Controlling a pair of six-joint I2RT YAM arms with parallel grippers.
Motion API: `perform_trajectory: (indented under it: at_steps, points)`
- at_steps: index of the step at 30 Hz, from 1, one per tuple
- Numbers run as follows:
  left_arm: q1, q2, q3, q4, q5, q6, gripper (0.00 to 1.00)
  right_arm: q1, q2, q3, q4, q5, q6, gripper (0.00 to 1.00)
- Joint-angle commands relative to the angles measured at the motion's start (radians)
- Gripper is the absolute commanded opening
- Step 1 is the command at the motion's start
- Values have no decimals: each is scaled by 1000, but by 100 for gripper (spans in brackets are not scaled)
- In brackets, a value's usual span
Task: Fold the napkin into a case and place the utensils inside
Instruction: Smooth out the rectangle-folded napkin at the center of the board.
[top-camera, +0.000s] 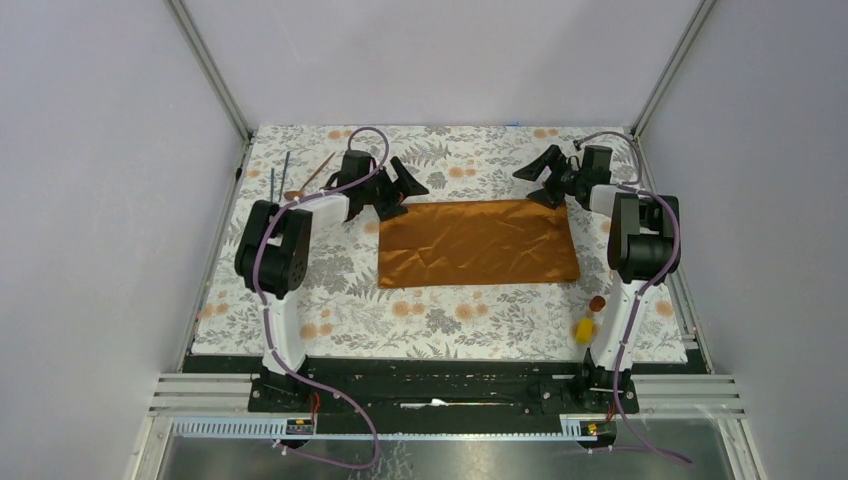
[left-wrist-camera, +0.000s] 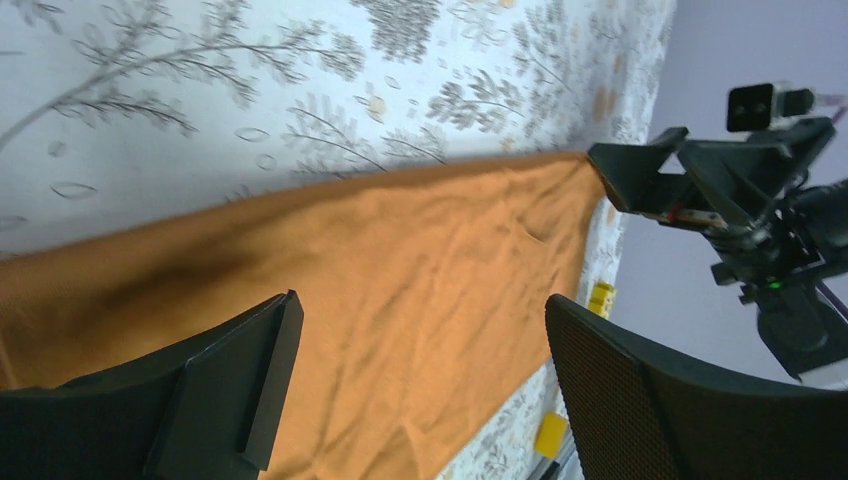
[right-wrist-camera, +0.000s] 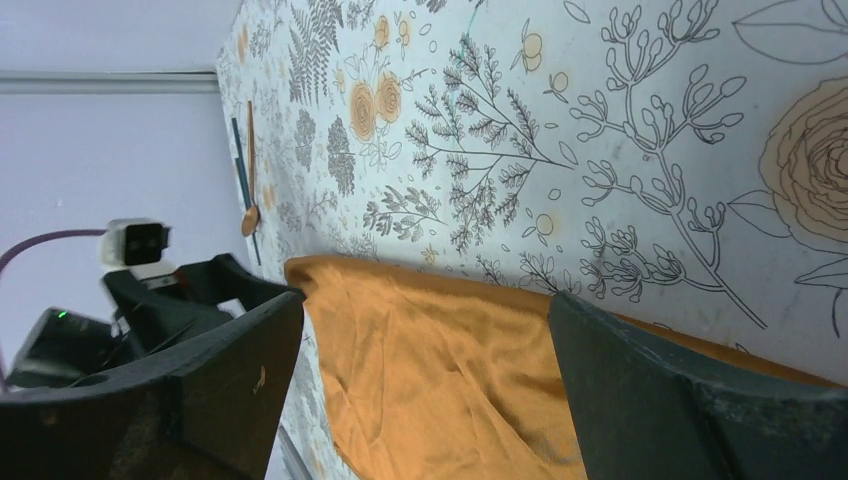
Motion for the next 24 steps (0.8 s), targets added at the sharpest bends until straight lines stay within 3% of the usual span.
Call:
perform_trajectory:
  at_steps: [1,13,18,24]
  points:
    - [25,66,71,69,-21,9,96,-26,22,21,106,-64,46,100]
    - [119,149,37,17,-101,5,97,-134,101,19,45,-54,-50,100]
    - [114,157,80,2,-29,-15,97,-139,105,77,-30,-53,-93,100]
    - [113,126,194,-86,63,-24,97,-120,-28,121,-169,-4,-147,100]
